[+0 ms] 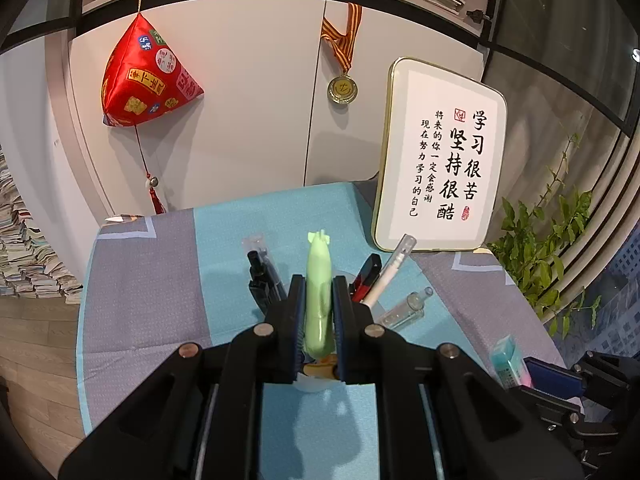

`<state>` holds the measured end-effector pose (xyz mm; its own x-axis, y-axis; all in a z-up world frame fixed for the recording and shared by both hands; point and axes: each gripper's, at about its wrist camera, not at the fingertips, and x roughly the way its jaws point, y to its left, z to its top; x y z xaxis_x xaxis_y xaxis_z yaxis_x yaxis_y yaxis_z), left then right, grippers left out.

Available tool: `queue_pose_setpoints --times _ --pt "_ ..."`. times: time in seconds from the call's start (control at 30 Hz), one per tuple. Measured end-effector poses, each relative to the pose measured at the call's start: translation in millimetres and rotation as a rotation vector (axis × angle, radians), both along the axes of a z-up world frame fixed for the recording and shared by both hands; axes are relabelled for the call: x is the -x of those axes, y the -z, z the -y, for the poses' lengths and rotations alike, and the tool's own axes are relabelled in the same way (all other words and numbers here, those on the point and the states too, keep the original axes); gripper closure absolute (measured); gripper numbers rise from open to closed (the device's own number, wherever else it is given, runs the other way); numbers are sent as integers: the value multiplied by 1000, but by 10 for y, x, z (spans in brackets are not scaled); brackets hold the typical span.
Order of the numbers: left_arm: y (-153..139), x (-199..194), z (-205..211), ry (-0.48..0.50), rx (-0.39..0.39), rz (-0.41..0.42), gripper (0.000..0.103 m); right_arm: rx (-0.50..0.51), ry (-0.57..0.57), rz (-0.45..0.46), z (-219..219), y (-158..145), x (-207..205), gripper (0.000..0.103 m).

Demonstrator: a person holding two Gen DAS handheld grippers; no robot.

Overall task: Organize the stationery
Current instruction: 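Lower the green highlighter into the cup with the left tool while the right tool carries the eraser, then lower the pink eraser into the cup with the right tool and open it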

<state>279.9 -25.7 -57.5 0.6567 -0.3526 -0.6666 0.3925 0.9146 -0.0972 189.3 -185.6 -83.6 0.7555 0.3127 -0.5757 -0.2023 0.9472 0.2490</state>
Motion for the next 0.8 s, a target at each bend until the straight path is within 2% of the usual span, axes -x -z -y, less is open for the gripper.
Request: queue_pose_setpoints --times 0.53,0.8 --pt "-63 98 -135 -19 12 23 91 4 -13 -1 -33 21 -6 82" --pt "-86 334 -302 -61 0 58 91 19 -19 21 -99 -84 -53 82"
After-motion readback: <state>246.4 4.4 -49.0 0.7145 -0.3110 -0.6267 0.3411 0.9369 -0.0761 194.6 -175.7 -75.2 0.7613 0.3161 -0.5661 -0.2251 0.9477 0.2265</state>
